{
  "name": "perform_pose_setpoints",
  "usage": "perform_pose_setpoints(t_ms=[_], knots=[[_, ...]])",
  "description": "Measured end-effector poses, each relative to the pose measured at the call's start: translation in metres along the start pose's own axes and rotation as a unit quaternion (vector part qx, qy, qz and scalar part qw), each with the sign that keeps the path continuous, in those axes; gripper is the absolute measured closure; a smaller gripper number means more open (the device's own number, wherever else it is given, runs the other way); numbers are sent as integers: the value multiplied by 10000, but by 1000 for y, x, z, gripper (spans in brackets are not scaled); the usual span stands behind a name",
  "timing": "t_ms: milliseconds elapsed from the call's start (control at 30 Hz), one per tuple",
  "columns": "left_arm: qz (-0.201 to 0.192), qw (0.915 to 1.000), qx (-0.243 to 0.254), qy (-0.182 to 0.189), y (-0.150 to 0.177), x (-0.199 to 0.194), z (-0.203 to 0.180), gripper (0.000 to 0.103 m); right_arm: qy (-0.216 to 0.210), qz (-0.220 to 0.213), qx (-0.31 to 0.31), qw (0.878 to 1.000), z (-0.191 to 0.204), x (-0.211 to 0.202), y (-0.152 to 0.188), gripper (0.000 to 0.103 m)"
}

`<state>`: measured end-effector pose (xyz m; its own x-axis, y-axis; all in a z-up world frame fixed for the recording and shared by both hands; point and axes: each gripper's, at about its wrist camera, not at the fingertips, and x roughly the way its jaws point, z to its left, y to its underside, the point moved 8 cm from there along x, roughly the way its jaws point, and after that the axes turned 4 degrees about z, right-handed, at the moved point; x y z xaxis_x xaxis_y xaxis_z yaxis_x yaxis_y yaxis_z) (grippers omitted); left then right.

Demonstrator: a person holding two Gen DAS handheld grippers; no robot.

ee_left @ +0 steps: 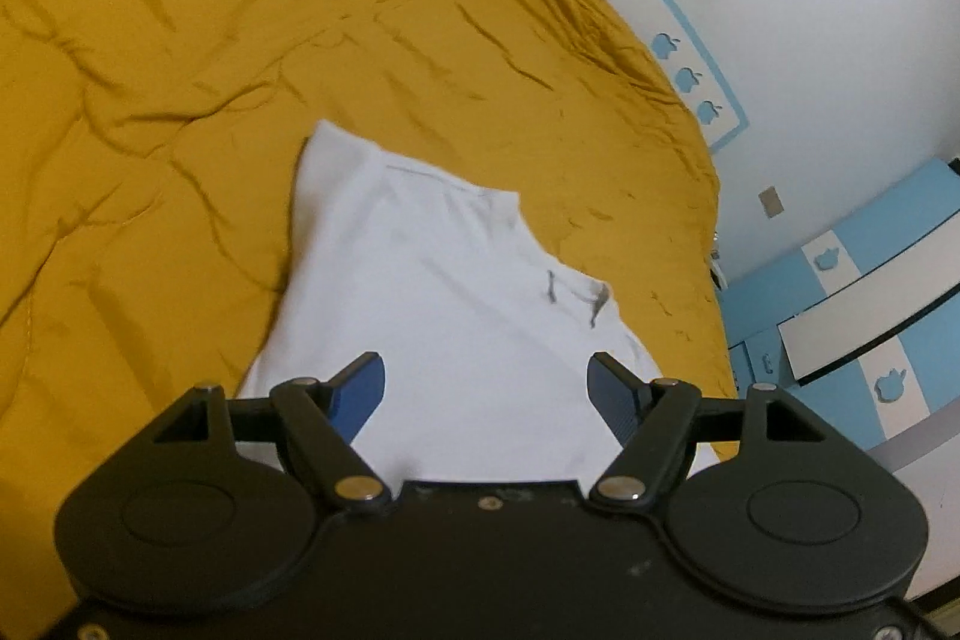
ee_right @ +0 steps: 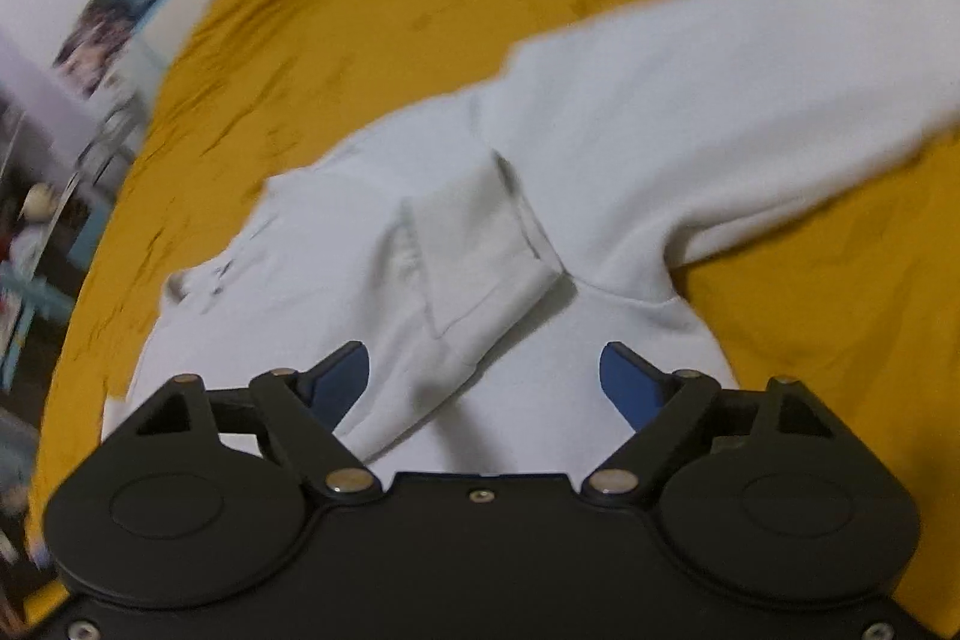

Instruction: Fold small clothes

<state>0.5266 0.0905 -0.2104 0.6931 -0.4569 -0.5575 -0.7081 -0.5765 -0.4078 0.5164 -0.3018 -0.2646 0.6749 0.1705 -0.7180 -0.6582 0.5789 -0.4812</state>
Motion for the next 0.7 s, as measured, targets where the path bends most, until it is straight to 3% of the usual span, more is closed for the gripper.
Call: perform_pose_setpoints(t_ms=[167,200,233,267,300,433,500,633,700], knots=[[15,10000,-36,-85,-2,-4,7,25,114,-166,172,9996,7,13,-7,18],[30,9999,-62,-89,-1,-2,11,25,156,-217,117,9996,10,14,-9,36],[36,9999,-86,-99,0,-2,12,25,218,-212,36,9995,12,17,-10,72],[47,9999,-94,-119,1,-1,12,24,233,-133,-27,9996,15,19,-10,87],[56,9998,-105,-150,2,-2,13,24,186,-84,26,9998,14,17,-11,94],[110,9997,-119,-178,6,-2,12,23,-80,-293,207,9993,10,-10,-19,96],[114,9998,-19,-191,8,-1,10,16,-222,-478,136,9985,8,-27,-22,97],[227,9989,126,-386,16,11,8,16,223,-411,2,9989,-9,-19,-15,96],[348,9985,58,-412,22,15,8,16,259,-162,175,9994,-23,-7,-7,95]])
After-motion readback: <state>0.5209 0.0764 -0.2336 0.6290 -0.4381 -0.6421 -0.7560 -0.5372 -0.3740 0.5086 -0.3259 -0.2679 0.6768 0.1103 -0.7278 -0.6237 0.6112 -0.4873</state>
